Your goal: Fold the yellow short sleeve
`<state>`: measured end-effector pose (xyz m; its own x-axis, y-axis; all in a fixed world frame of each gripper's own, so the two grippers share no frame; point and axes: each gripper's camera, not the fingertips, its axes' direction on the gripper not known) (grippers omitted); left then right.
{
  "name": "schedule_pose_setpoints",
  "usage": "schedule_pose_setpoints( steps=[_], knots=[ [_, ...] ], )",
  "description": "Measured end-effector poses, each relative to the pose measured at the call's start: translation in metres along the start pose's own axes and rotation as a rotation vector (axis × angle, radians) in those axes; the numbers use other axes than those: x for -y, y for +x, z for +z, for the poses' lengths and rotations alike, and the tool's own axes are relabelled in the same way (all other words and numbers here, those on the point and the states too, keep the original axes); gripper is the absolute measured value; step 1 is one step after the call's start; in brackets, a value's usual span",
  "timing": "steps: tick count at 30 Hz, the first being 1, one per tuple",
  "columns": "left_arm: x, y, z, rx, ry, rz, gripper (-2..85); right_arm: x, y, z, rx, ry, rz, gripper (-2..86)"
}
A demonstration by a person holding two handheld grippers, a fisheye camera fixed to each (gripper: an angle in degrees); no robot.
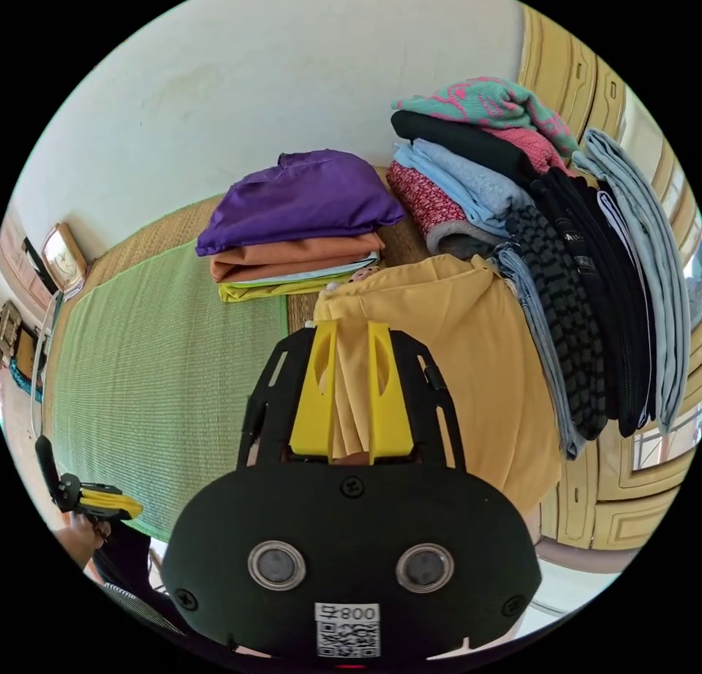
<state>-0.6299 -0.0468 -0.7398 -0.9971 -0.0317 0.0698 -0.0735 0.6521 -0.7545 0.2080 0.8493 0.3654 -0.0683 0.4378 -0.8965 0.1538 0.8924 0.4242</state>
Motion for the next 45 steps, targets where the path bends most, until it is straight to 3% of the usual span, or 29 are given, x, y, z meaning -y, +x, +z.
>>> schedule_pose_setpoints(
  steps=[7, 15, 26, 32, 37, 42, 45],
  knots=[
    [0.005, -0.003, 0.005, -0.008, -0.004, -0.021, 0.1, -0.015, 0.061, -0.005, 0.042, 0.003, 0.061, 0.0],
    [0.022, 0.014, 0.016, -0.058, 0.001, 0.024, 0.2, -0.078, 0.146, -0.062, 0.397, 0.132, 0.125, -0.5],
    [0.094, 0.043, 0.003, -0.239, 0.123, 0.191, 1.2, -0.2, 0.32, -0.213, 0.836, 0.606, 0.254, -0.2],
    [0.156, 0.077, 0.006, -0.337, 0.152, 0.311, 4.4, -0.27, 0.411, -0.266, 0.858, 0.815, 0.352, -0.1],
    [0.194, 0.096, 0.018, -0.424, 0.145, 0.319, 7.2, -0.309, 0.459, -0.28, 0.796, 0.84, 0.421, -0.3],
    [0.226, 0.09, 0.031, -0.529, 0.153, 0.186, 9.3, -0.333, 0.503, -0.277, 0.798, 0.855, 0.497, -0.1],
    [0.244, 0.096, 0.036, -0.477, 0.112, 0.181, 10.6, -0.334, 0.518, -0.271, 0.791, 0.841, 0.5, -0.1]
  ],
)
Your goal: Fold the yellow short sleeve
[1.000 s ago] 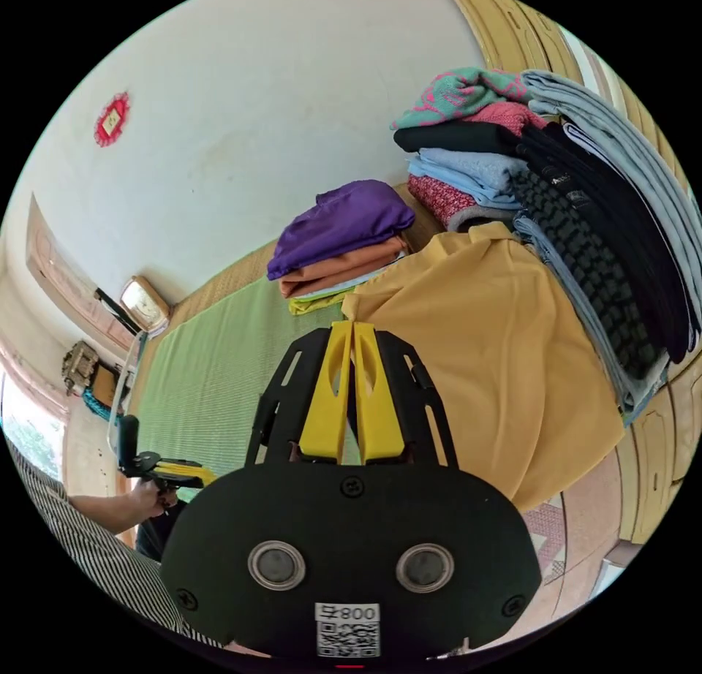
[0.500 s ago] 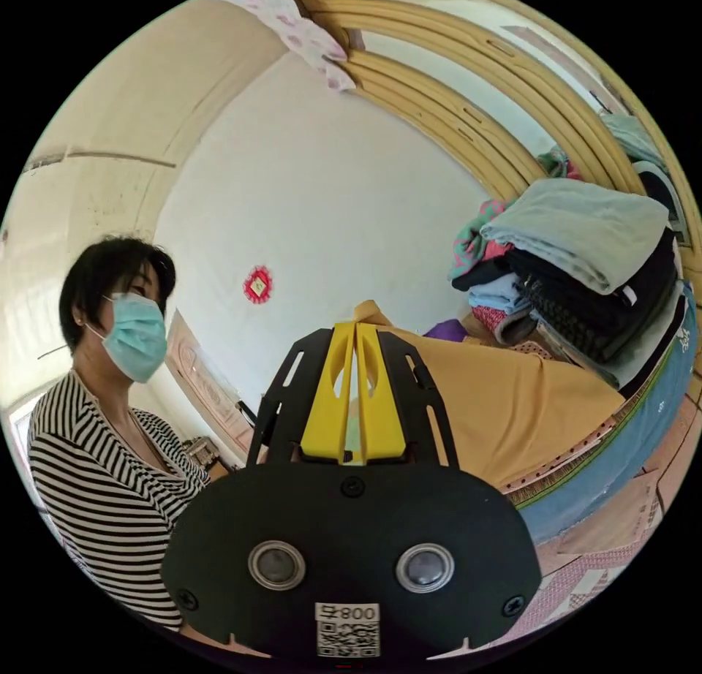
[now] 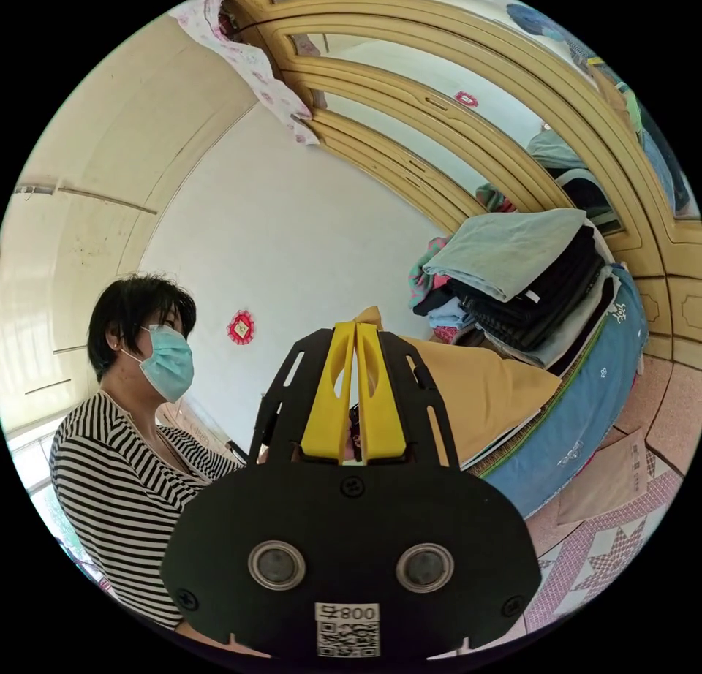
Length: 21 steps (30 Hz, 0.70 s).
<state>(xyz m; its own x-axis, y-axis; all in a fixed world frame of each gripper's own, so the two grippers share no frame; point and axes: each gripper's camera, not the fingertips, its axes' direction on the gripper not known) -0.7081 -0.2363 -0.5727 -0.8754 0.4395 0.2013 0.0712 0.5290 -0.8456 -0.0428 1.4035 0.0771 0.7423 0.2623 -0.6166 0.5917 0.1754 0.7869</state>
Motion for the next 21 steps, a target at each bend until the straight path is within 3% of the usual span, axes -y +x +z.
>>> schedule_pose_setpoints(
  steps=[8, 13, 21],
  knots=[
    [0.024, 0.004, 0.009, 0.06, -0.101, -0.021, 10.6, 0.02, 0.035, 0.003, 0.025, -0.012, 0.003, 0.0],
    [0.012, 0.013, 0.0, 0.042, -0.151, -0.05, 4.7, 0.027, 0.052, 0.011, 0.033, -0.026, 0.01, 0.0],
    [-0.067, 0.071, -0.099, -0.141, 0.012, -0.002, 2.5, 0.039, 0.06, 0.035, 0.098, -0.058, -0.013, 0.0]
  ],
)
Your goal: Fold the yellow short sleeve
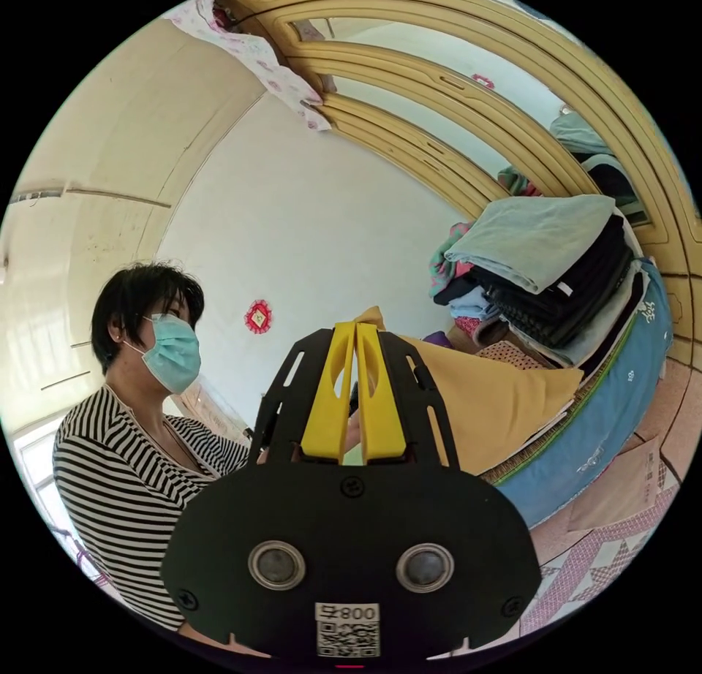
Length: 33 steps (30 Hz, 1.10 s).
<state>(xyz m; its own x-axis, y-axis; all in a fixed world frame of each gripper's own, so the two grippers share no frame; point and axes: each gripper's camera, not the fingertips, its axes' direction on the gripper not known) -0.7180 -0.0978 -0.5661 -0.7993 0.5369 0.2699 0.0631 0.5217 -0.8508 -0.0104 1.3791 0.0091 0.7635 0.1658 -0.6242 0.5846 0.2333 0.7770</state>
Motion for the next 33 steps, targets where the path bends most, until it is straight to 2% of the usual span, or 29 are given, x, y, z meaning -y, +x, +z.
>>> schedule_pose_setpoints(
  steps=[7, 11, 21, 27, 33],
  knots=[
    [-0.097, 0.091, -0.124, -0.118, 0.253, 0.069, 2.3, 0.019, -0.036, 0.049, 0.163, -0.072, -0.108, -0.1],
    [-0.176, 0.166, -0.217, -0.111, 0.422, 0.167, 2.2, 0.019, -0.068, 0.084, 0.296, -0.131, -0.153, -0.1],
    [-0.409, 0.368, -0.425, 0.098, 0.76, 0.446, 2.1, -0.009, -0.172, 0.168, 0.599, -0.292, -0.26, 0.0],
    [-0.548, 0.483, -0.505, 0.295, 0.915, 0.643, 2.0, -0.037, -0.239, 0.202, 0.723, -0.348, -0.334, 0.0],
    [-0.656, 0.558, -0.551, 0.472, 1.025, 0.75, 2.0, -0.067, -0.28, 0.231, 0.784, -0.412, -0.358, 0.0]
  ],
)
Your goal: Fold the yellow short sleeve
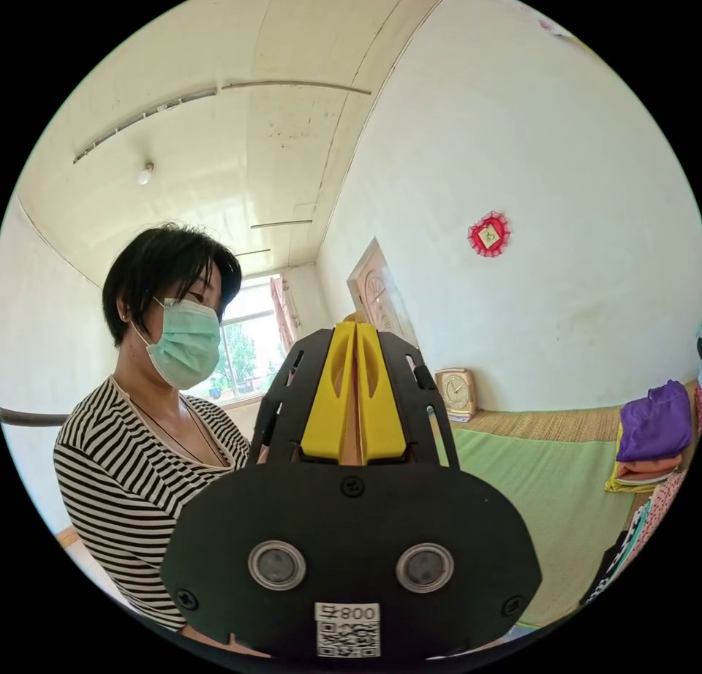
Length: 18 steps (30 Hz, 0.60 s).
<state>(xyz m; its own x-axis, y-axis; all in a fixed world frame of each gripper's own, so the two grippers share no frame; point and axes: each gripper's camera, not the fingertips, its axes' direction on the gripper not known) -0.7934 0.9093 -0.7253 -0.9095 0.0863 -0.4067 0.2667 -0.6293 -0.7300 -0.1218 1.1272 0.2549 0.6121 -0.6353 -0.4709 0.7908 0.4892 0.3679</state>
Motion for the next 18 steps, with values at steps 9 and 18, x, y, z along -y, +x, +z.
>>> schedule_pose_setpoints(
  steps=[9, 18],
  knots=[
    [0.036, 0.02, -0.09, 0.113, 0.035, 0.094, 2.0, -0.009, 0.018, 0.059, 0.031, -0.059, 0.033, 0.0],
    [0.057, -0.046, -0.107, 0.19, -0.014, 0.054, 2.1, -0.018, 0.092, 0.114, -0.047, -0.073, 0.105, 0.0]
  ],
)
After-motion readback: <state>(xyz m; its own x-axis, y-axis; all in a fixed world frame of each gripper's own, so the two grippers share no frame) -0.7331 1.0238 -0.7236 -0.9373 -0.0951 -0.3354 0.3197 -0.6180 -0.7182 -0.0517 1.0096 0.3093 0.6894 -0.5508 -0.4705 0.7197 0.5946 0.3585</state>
